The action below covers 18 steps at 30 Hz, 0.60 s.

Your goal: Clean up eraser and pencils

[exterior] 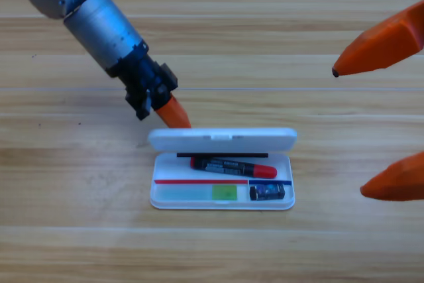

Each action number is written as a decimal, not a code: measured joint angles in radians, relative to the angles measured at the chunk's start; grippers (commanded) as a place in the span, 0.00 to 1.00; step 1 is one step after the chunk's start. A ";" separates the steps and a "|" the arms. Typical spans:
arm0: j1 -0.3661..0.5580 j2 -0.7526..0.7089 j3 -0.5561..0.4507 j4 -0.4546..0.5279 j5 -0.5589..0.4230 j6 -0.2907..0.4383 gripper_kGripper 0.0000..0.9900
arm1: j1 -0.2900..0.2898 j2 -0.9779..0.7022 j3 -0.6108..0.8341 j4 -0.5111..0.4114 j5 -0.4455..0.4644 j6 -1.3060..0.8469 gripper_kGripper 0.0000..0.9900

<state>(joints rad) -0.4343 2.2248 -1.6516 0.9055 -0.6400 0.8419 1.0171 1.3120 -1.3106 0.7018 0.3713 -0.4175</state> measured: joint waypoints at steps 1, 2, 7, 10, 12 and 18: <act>-0.003 -0.002 0.015 -0.015 0.000 0.000 0.00 | 0.000 0.000 0.000 0.000 0.000 0.000 0.99; -0.006 -0.005 0.029 -0.024 0.000 0.000 0.00 | 0.000 0.000 0.000 0.000 0.000 0.000 0.99; -0.034 -0.016 0.089 -0.077 0.026 -0.001 0.00 | 0.000 0.000 0.000 0.000 0.000 0.000 0.99; -0.057 -0.024 0.110 -0.111 0.058 -0.014 0.00 | 0.000 0.000 0.000 0.000 0.000 0.000 0.99; -0.067 -0.034 0.123 -0.125 0.078 -0.023 0.00 | 0.000 0.000 0.000 0.000 0.000 0.000 0.99; -0.091 -0.055 0.155 -0.176 0.127 -0.034 0.00 | 0.000 0.000 0.000 0.000 0.000 0.000 0.99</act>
<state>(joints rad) -0.5250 2.1696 -1.4967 0.7299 -0.5134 0.8076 1.0171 1.3123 -1.3106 0.7018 0.3714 -0.4175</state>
